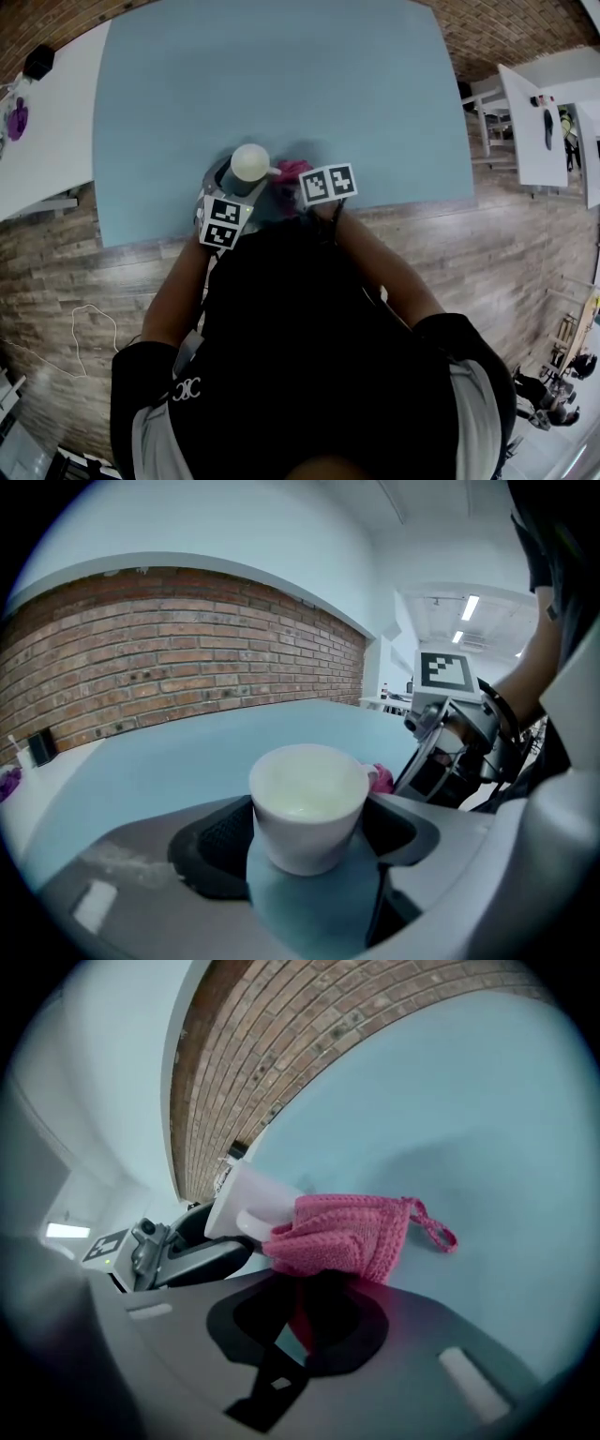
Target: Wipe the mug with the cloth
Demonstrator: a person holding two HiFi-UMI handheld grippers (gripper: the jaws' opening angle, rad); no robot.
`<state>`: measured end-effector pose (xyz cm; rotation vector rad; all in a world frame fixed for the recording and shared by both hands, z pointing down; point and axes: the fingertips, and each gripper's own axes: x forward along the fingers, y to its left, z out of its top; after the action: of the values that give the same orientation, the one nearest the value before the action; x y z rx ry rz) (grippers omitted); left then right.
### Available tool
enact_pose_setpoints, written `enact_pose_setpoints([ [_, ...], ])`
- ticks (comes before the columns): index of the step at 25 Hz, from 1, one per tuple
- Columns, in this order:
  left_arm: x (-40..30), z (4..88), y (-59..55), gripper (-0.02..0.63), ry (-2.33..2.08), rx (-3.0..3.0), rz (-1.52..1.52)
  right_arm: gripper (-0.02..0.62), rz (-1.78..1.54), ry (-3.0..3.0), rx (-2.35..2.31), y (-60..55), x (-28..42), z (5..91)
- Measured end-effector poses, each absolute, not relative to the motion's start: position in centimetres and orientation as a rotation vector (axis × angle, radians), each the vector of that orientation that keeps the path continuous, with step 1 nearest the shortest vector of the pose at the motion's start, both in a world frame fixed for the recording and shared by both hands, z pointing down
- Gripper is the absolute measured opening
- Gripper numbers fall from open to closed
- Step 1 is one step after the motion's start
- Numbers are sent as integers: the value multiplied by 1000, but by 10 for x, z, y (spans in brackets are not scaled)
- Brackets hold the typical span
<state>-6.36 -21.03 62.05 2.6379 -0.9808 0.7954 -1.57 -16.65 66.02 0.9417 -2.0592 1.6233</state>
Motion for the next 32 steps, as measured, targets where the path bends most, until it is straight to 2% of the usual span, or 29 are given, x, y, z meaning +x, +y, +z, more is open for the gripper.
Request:
enact_pose_setpoints([
  [7,-61,624,-210,388,-994,2633,815,40,1342,-2142,904,-158,-15,640],
  [19,-62,625,-210,390,-976,2644,843,41,1251,-2367,868,-168,-25,582],
  [27,-68,613,-210,393,-968,2675,805,41,1027,-2386,1014,-182,23,563],
  [32,-90,604,-201,382,-1017,2631,714,41,1010,-2396,1125,-192,48,564],
])
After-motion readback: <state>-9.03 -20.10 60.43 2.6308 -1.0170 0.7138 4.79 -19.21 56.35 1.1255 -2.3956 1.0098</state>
